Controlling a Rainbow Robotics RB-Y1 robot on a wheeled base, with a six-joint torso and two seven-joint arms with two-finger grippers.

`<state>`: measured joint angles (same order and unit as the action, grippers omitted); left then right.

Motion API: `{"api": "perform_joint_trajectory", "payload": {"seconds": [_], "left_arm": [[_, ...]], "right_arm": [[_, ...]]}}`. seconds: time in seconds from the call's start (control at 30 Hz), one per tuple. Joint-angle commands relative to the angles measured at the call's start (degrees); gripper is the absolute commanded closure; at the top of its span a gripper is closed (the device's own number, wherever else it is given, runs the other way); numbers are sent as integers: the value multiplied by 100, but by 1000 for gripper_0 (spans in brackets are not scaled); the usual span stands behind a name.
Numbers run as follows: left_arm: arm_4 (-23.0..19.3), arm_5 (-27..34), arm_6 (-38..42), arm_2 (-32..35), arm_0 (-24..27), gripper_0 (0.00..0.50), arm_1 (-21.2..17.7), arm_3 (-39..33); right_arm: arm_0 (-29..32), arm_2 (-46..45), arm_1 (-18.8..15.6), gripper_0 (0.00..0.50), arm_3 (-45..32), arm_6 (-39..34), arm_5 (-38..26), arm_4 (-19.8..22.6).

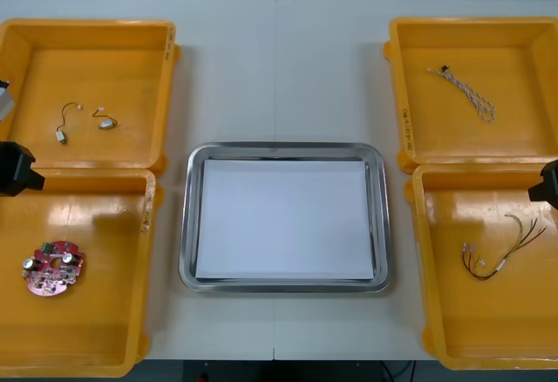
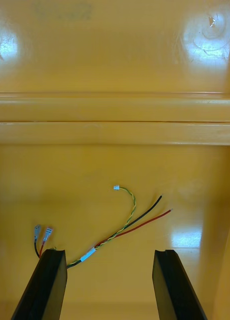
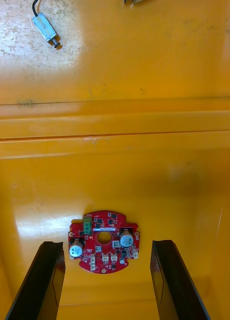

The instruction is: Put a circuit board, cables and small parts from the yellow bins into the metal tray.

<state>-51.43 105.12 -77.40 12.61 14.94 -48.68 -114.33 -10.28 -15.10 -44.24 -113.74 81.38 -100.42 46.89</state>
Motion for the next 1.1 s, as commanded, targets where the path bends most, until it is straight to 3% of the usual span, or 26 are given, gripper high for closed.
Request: {"api": "perform_joint_trajectory", "payload": {"seconds": [0.03, 1.1], "left_arm": [[-42, -18, -345, 172, -71, 0, -282, -160], [-42, -18, -345, 172, -71, 0, -282, -160]], "right_arm": [[62, -195, -225, 0, -26, 18, -30, 40], [62, -195, -225, 0, -26, 18, -30, 40]]}}
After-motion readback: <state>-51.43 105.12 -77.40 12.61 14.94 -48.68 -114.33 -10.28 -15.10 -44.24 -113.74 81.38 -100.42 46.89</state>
